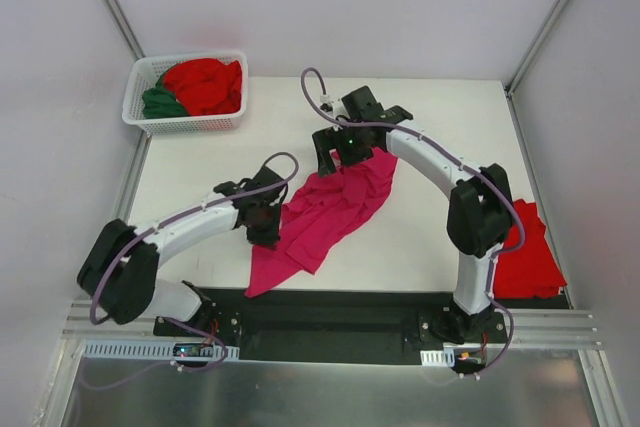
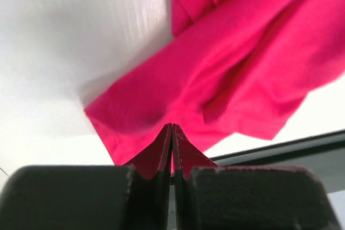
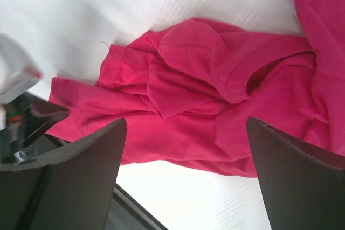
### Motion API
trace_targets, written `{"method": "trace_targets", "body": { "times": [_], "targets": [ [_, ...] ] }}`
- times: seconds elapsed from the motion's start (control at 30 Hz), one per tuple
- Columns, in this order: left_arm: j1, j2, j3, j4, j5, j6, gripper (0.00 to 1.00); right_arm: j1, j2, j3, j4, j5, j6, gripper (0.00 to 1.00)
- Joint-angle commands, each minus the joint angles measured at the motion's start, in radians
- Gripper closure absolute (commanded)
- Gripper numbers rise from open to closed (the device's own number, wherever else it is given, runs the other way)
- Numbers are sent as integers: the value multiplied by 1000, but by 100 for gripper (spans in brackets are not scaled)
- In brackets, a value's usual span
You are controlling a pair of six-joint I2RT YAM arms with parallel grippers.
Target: Fold and stack the t-shirts
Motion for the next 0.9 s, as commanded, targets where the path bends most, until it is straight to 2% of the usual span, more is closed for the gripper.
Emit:
{"method": "trace_targets", "body": {
  "times": [0.0,0.17,0.3,0.4,0.5,0.53,0.6,0.63,0.77,0.8,0.83,0.87],
  "targets": [
    [2,-177,-32,-19,25,-51,100,6,44,71,15,12,-15,4],
    [2,-275,-26,-48,27,-94,100,6,115,134,-27,128,-13,4],
    [1,-335,-6,-86,7,-97,100,3,133,123,-42,191,-24,4],
    [2,-379,-1,-125,-25,-107,94,4,152,110,-72,240,-7,1],
    [2,-421,8,-148,-36,-115,88,6,156,80,-67,213,1,21],
    [2,-427,11,-160,-39,-120,87,7,153,76,-57,207,2,40],
    [2,-441,14,-166,-45,-120,86,10,153,74,-42,176,5,62],
    [4,-442,16,-172,-51,-118,86,10,156,88,-42,162,7,67],
    [2,-423,20,-178,-57,-114,85,12,182,140,-53,90,5,75],
    [2,-420,23,-178,-57,-112,85,12,192,143,-56,90,8,78],
    [4,-415,28,-178,-57,-109,85,12,192,146,-56,92,11,88],
    [2,-409,34,-178,-59,-106,85,12,195,152,-56,89,10,89]
  ]
}}
